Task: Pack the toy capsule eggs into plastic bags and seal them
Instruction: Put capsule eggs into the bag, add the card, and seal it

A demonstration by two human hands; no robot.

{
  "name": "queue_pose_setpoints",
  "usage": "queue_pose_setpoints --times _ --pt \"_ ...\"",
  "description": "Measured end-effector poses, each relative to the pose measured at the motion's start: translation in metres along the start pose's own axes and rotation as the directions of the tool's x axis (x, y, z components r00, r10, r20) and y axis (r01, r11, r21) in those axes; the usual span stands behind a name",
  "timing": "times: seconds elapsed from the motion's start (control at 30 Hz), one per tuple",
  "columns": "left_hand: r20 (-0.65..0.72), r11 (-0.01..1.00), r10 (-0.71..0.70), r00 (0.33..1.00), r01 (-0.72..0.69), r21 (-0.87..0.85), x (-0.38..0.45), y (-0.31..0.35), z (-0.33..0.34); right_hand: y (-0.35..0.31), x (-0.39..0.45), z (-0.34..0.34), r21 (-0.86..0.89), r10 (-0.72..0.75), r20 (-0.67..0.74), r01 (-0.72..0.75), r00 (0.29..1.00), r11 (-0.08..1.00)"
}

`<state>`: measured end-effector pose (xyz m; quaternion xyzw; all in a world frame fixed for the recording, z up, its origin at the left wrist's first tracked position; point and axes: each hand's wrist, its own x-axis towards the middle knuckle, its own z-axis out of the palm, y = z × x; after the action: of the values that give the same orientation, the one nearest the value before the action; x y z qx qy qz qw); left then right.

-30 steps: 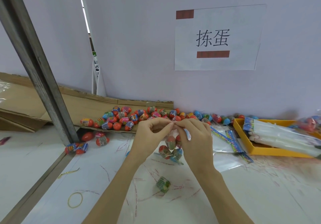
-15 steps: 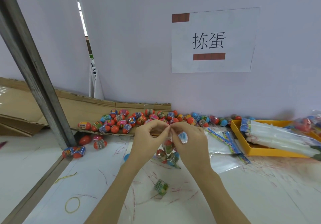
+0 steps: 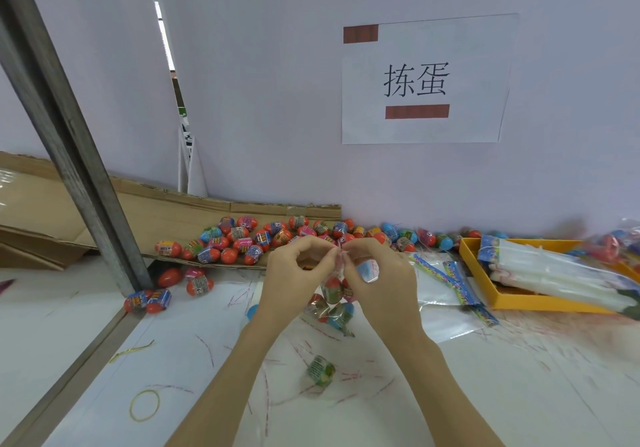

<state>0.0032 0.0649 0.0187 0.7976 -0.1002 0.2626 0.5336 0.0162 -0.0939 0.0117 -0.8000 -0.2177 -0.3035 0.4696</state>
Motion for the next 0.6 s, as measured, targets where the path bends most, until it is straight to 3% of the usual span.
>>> queue_pose_setpoints --times 0.17,0.37,0.6 --pt "0.023 1.0 -0.01 1.0 0.01 -0.011 0.0005 0.001 -0.0015 -0.0011 -0.0028 0.0019 -0.144 -0.111 -0.057 0.102 0.992 0.984" --pt "0.08 0.963 0.195 0.978 -0.206 0.173 0.0005 0.0032 -0.0027 -0.0006 -0.0027 0.0005 -0.194 -0.15 -0.049 0.138 0.987 0.971" --pt "0.104 0.948 0.217 0.971 -0.235 0.215 -0.0006 0.0028 -0.002 -0.0012 -0.0021 0.0004 -0.159 -0.123 0.002 0.121 0.992 0.98"
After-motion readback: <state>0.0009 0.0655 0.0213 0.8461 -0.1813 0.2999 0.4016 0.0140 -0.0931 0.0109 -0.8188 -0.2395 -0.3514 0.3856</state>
